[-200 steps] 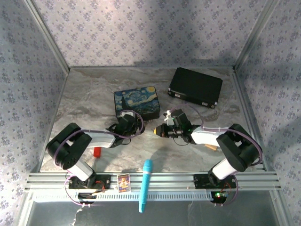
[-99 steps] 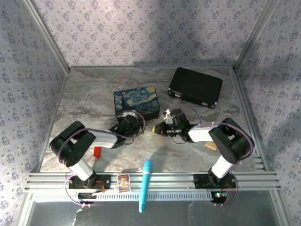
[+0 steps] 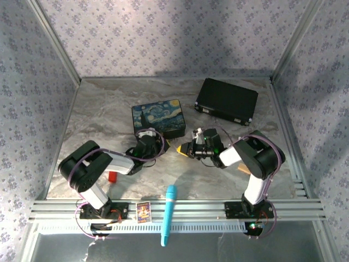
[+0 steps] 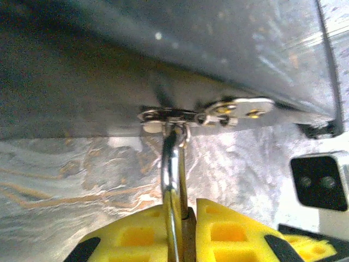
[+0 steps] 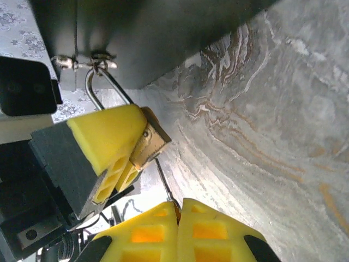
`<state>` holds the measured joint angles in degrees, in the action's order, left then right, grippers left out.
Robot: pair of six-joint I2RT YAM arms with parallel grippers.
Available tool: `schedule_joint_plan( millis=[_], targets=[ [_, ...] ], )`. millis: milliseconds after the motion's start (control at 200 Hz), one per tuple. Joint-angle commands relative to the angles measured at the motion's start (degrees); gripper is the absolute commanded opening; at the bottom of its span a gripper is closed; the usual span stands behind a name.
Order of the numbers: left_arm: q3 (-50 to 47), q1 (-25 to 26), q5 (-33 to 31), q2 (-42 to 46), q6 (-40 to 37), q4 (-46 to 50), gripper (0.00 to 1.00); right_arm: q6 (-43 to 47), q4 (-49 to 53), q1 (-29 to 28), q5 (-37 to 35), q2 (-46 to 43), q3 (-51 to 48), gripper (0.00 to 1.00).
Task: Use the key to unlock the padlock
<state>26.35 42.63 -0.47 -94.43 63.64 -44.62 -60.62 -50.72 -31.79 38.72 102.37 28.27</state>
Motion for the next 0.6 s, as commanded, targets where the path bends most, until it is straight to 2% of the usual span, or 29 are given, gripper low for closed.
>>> schedule_joint_plan(
  millis=[0, 115, 270, 375, 595],
  targets=[
    [-1.2, -0.7, 3.1, -2.4, 7.3, -11.3, 0.0, -3.4, -5.1, -0.2, 2.3, 0.5, -1.0, 0.0],
    [-1.6, -0.8, 3.5, -3.7, 8.9, -14.9, 0.0, -5.5, -6.6, -0.8, 3.9, 1.6, -0.6, 0.0],
    [-1.8, -0.7, 3.0, -2.6, 9.5, -14.5, 0.0, -7.8, -8.1, -0.7, 4.5, 2.3, 0.1, 0.0],
    [-0.2, -0.7, 3.3, -0.5, 8.2, -7.7, 0.0, -7.9, -7.2, -0.6, 4.7, 2.6, 1.2, 0.0],
    [0.6, -0.1, -0.5, 4.1, 6.3, 3.8, 0.0, -8.7, -5.8, -0.3, 3.0, 3.5, 1.8, 0.0]
  ],
)
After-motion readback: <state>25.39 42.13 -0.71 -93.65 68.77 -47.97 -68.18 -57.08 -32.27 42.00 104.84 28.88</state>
